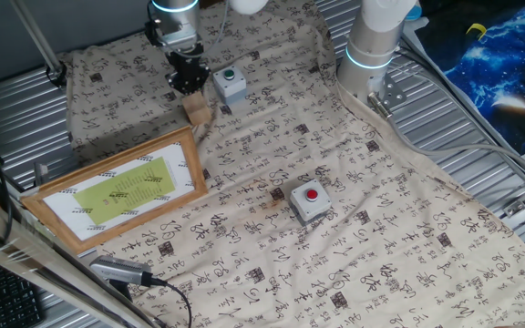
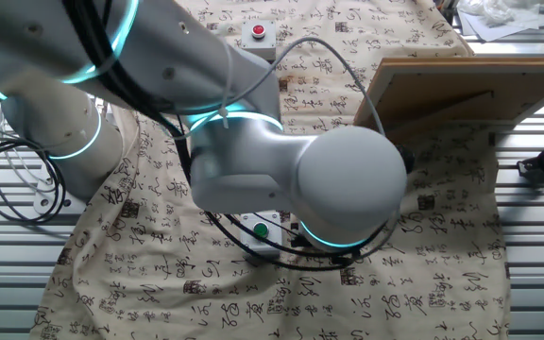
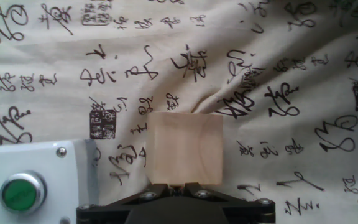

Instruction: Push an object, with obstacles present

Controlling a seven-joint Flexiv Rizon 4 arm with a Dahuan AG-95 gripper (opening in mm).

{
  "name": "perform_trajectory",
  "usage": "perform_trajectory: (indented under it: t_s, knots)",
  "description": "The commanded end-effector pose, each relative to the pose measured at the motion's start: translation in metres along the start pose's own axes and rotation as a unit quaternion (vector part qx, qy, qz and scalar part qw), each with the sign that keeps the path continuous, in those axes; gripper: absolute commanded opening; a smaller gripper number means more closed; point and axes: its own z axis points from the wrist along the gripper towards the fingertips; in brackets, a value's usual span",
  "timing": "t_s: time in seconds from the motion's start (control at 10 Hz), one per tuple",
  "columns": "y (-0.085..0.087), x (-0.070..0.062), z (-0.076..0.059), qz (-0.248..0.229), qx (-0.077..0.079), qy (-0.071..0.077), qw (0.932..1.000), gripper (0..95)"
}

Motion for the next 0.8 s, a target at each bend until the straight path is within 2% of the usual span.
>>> perform_trajectory:
  t_s: [0.1,0.5,0.8]
  knots:
    - [-0.002,-0.005,0.002,0.005,0.001,0.0,1.0,0.0]
    - [-0.002,-0.011,-0.001,0.015,0.001,-0.005,0.9999,0.0]
    - [-0.002,-0.021,-0.002,0.025,0.001,-0.004,0.9997,0.0]
